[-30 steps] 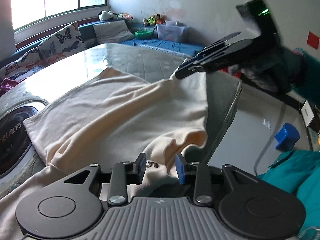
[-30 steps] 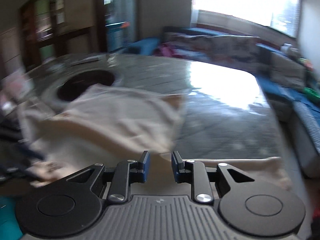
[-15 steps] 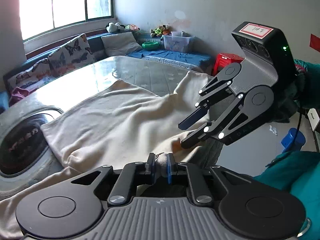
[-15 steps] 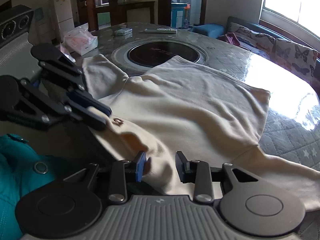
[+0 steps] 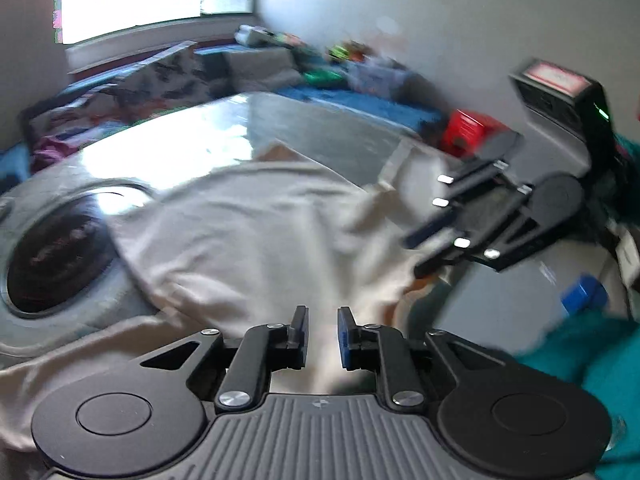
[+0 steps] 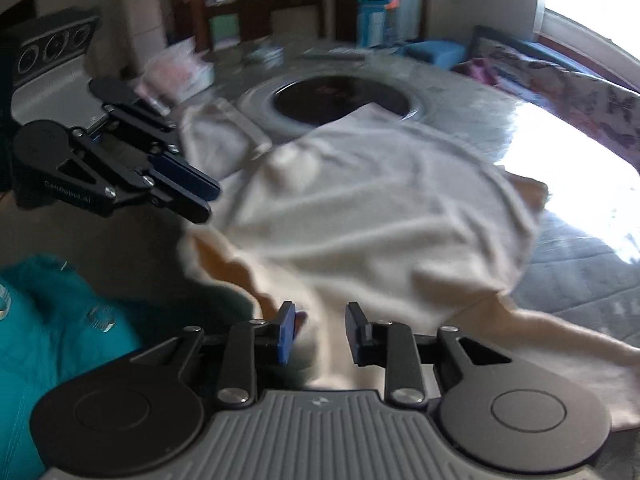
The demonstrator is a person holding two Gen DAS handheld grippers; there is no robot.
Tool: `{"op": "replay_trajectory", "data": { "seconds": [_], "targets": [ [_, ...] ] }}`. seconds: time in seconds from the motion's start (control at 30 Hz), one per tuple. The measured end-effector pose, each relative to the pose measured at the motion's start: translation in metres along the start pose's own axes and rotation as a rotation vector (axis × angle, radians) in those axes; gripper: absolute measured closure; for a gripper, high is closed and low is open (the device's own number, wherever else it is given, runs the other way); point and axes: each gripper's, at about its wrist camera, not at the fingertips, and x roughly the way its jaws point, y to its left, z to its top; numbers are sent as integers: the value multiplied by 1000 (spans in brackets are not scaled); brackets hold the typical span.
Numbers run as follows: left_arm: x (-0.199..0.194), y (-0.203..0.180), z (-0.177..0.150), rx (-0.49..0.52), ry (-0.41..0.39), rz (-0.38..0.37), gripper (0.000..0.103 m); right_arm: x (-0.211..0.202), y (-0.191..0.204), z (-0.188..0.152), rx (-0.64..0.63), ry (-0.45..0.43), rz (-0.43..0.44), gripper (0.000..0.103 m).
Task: Fold clothes
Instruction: 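Lay the sweatshirt flat on the table with both grippers, then close both grippers on the cream sweatshirt's edge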
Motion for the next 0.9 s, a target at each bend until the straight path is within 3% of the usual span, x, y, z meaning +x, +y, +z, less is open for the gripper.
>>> {"op": "replay_trajectory", "data": {
  "seconds": [0.17, 0.27, 0.53, 0.77, 0.9],
  "targets": [
    [26, 33, 15, -121, -29, 65, 85, 6, -36, 13, 67, -52, -110, 77],
    [38, 39, 12, -124, -18, 105, 85, 16, -56, 17, 116, -66, -146, 77],
    [37, 64, -17, -196, 79, 153, 86, 39, -70, 2, 134, 23, -152, 77],
    [21, 68, -5, -212, 54, 152, 86, 29, -76, 15, 128, 15, -141, 77],
    [31, 71, 8, -216, 33, 147, 86, 35, -93, 28, 156, -14, -155, 77]
  ]
}}
